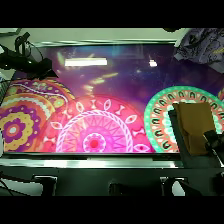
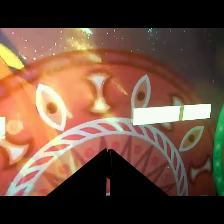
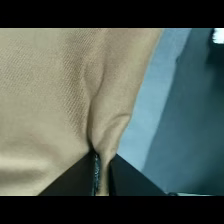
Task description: Fold the clothes and pants, and hang the long-sleeved shirts on hangers.
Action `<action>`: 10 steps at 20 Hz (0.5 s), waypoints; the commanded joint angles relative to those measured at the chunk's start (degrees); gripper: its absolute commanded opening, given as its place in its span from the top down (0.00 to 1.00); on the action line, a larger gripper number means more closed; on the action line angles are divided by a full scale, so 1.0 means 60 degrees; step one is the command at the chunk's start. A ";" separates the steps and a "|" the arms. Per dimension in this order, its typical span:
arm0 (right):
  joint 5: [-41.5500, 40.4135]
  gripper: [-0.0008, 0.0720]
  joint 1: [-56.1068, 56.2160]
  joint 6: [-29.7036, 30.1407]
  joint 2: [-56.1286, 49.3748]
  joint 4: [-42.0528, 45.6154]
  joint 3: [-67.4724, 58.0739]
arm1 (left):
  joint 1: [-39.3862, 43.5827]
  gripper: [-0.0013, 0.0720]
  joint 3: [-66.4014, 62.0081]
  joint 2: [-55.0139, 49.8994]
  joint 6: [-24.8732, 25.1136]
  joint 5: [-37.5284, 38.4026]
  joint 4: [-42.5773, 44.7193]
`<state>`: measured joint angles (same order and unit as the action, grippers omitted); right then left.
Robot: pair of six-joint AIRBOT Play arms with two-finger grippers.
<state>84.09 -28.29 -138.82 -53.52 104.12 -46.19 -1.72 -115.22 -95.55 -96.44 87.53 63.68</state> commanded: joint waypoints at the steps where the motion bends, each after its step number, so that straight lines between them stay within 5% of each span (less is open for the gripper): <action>1: 0.0204 0.94 0.0004 0.0186 0.0011 0.0379 0.0466 | -0.0007 0.96 0.0004 -0.0007 0.0004 -0.0004 0.0004; 10: 0.0619 0.94 -0.0015 0.0535 0.0011 0.1067 0.0994 | -0.0007 0.96 0.0004 -0.0007 0.0004 -0.0004 0.0004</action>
<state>87.02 -28.34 -136.07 -53.49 109.45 -41.17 -1.72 -115.22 -95.55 -96.44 87.53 63.68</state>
